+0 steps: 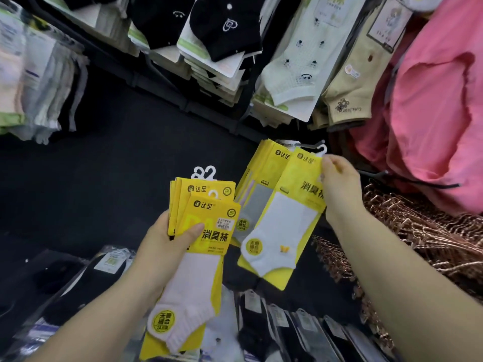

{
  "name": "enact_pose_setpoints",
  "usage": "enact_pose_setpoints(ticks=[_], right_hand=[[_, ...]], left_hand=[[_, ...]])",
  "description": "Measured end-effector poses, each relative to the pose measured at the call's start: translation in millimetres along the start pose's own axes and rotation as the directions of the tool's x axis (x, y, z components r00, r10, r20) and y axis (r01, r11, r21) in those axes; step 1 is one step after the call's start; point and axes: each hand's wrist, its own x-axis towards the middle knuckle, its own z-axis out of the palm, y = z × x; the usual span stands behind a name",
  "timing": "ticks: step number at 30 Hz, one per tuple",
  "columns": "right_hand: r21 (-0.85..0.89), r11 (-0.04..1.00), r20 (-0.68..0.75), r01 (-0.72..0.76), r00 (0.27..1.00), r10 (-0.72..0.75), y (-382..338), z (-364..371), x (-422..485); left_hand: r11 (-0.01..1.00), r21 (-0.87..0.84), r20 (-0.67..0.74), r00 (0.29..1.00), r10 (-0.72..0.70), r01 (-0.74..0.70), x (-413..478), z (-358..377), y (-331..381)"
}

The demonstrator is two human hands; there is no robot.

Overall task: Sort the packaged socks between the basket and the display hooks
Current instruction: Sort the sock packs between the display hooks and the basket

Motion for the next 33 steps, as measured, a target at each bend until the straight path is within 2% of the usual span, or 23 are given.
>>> enact_pose_setpoints(ticks=[3,6,9,12,13,15,17,19,23,26,29,33], right_hand=[[-0.194,0.979,0.056,0.056,0.997,-0.046,-5.9,16.8,22.8],[-0.158,0.987,0.097,-0.026,0.994,0.042,-2.2,32.3,32.2],[-0.148,0.986,0.002,-0.078,0.997,0.079,3.1,37.0,35.0],[-0.363,0.925,-0.183,-0.112,0.982,0.047,5.7,36.0,16.1],[-0.390,0.919,-0.163,-0.049,0.986,-0.017,5.1,36.0,2.9],[-0.299,0.950,0.076,0.090,0.995,-0.070,5.1,37.7,-29.5],[-0.226,0.972,0.392,0.069,0.920,0.026,3.3,41.7,-68.3],[-0.226,0.973,0.539,0.048,0.838,0.084,5.9,46.0,-95.9],[-0.104,0.993,0.507,-0.048,0.857,0.095,8.3,46.9,-106.2],[-0.074,0.991,0.523,-0.111,0.842,0.134,7.0,38.2,-98.5],[-0.045,0.989,0.512,-0.139,0.847,0.142,9.4,27.5,-90.2],[0.083,0.972,0.326,-0.219,0.928,0.181,6.4,10.9,-69.8]], left_hand=[[0.998,0.067,-0.003,1.000,0.015,-0.015,-1.0,0.3,0.1],[0.997,0.073,0.014,1.000,0.005,-0.006,-3.3,2.2,0.6],[0.997,0.081,0.019,1.000,0.004,-0.005,-4.3,2.9,1.3],[0.999,0.031,0.026,1.000,-0.013,0.013,-4.9,2.7,3.9],[1.000,0.007,0.032,0.999,-0.025,0.025,-5.3,2.8,4.7],[0.997,-0.059,0.047,0.997,-0.053,0.056,-5.6,4.0,6.0],[0.990,-0.120,0.068,0.995,-0.072,0.080,-6.8,6.2,6.7],[0.984,-0.153,0.087,0.993,-0.078,0.091,-8.5,9.3,6.7],[0.972,-0.195,0.116,0.987,-0.114,0.135,-9.8,14.5,4.8],[0.944,-0.265,0.136,0.977,-0.165,0.197,-8.7,15.3,2.9],[0.968,-0.208,0.098,0.988,-0.120,0.139,-7.7,16.2,1.9],[0.995,-0.084,0.014,0.999,-0.047,0.048,-6.4,13.2,0.6]])
